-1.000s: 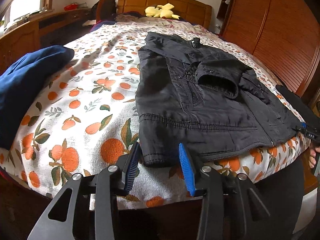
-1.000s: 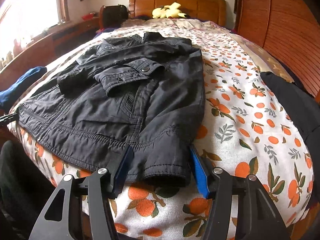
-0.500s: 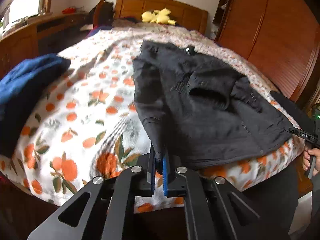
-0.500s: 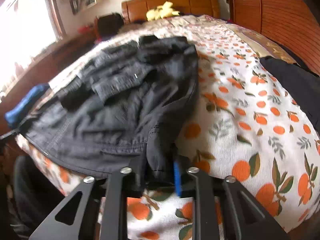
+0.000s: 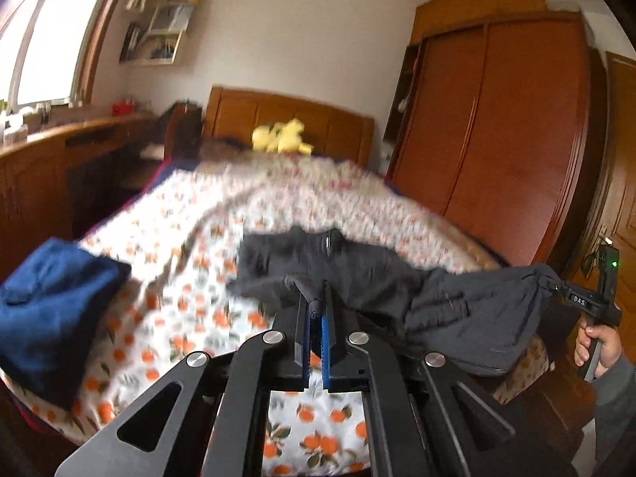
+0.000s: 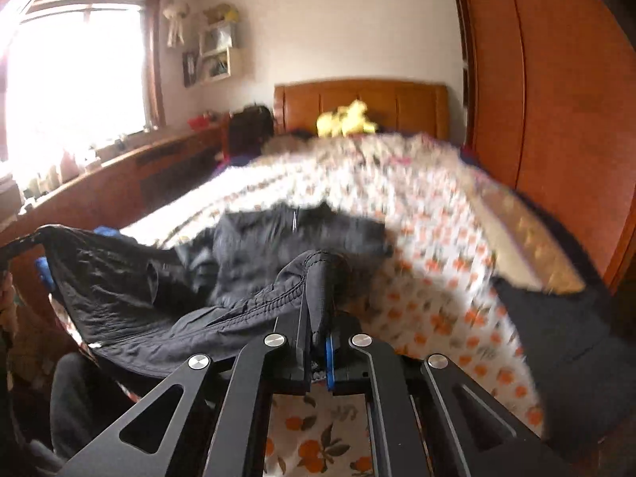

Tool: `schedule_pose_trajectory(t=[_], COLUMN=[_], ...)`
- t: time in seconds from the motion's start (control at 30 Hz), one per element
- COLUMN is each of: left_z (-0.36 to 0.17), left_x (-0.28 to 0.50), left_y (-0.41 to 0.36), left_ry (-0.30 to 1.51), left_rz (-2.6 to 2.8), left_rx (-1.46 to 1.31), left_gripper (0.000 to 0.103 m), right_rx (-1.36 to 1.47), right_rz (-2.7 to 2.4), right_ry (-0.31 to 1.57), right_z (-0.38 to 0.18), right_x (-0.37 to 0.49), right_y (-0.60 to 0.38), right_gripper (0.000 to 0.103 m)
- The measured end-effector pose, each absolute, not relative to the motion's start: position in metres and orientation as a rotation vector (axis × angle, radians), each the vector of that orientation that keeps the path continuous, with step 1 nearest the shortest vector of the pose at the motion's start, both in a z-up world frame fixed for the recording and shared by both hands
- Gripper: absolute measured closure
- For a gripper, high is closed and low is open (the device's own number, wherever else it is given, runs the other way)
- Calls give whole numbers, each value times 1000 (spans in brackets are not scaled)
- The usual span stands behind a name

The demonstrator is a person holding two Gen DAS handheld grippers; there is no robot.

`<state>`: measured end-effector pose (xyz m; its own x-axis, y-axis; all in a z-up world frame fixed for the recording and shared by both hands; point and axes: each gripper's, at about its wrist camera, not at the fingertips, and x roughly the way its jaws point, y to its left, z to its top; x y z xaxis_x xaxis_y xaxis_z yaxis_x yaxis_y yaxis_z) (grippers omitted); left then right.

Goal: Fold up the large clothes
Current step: 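Grasp the jacket hem with the left tool while the right tool grasps it too, then lift the hem with both tools and fold it toward the collar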

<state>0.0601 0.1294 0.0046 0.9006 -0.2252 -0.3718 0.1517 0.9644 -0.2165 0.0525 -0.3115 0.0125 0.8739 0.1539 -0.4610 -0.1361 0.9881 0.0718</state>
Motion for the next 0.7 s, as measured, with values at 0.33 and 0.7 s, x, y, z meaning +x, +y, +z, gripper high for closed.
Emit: schedule_pose_trajectory(t=[0.33, 0.7], left_z=[82, 74], left_x=[16, -3], left_y=[111, 104], left_ry=[242, 258], left_rz=[-237, -224], left_rx=[-159, -133], left_gripper=[100, 99], right_rx=[-15, -94], right_rz=[135, 119], right_ry=[322, 319], right_z=[85, 84], right_x=[-5, -31], right_y=[-321, -321], right_gripper=[100, 100])
